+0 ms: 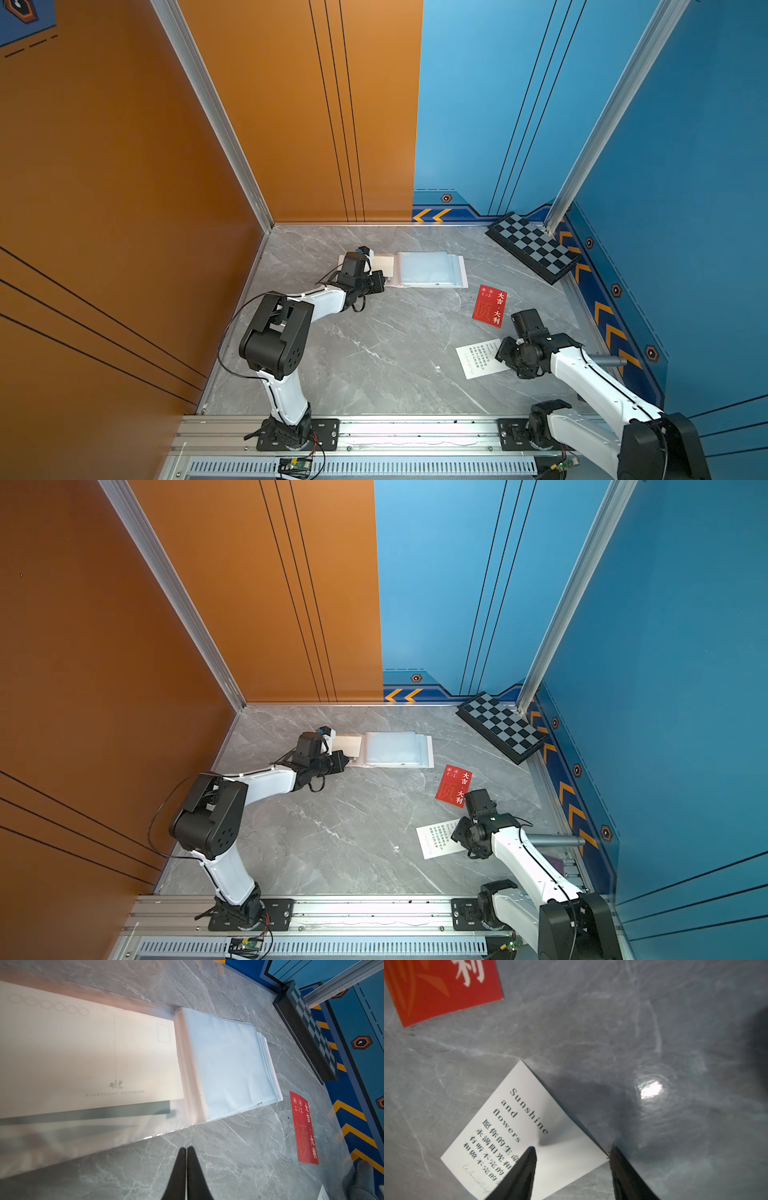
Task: Place the photos into the photo albums
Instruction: Move the photo to the center of the board.
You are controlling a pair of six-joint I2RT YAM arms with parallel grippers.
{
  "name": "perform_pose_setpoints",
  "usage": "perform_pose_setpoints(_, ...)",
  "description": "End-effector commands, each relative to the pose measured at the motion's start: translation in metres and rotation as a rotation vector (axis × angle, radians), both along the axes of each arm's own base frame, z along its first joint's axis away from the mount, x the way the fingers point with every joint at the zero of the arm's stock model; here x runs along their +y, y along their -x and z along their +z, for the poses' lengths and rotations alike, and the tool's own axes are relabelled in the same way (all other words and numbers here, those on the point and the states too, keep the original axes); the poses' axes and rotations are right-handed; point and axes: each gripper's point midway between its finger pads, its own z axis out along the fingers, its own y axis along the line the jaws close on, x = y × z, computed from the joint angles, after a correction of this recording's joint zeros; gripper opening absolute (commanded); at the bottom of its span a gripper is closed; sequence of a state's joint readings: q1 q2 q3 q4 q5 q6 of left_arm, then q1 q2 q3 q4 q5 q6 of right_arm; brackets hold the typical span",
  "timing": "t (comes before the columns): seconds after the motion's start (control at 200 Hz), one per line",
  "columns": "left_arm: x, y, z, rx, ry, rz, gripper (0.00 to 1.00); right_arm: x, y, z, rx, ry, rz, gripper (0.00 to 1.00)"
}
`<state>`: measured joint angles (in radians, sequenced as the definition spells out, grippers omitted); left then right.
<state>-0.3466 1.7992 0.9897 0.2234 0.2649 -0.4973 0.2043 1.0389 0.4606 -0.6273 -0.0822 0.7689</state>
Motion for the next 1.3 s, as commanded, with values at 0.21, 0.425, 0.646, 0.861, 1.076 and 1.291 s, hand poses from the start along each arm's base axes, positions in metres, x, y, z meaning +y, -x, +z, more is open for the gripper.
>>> perform_pose_setpoints(0.21,-0.008,-0.009,0.005,-0.011,0.037,0.002,0.07,0.059,0.004,-0.022,0.012,-0.104,0.056,0.58)
perform_pose_setpoints(0.425,-0.007,-0.006,0.005,-0.003,0.048,0.001,0.07,0.117,-0.023,-0.024,-0.006,-0.145,0.185,0.58)
perform_pose_setpoints(0.646,0.007,0.003,0.009,0.000,0.054,0.026,0.07,0.170,-0.047,-0.021,-0.037,-0.220,0.295,0.58)
perform_pose_setpoints(0.861,0.029,0.010,0.004,0.025,0.062,0.074,0.07,0.169,-0.048,-0.013,-0.030,-0.189,0.365,0.58)
perform_pose_setpoints(1.076,0.042,0.008,-0.005,0.050,0.066,0.110,0.07,0.166,-0.023,0.009,-0.001,-0.109,0.590,0.58)
perform_pose_setpoints(1.291,0.039,0.004,-0.001,0.044,0.075,0.102,0.07,0.198,0.012,0.019,0.016,-0.185,0.799,0.57)
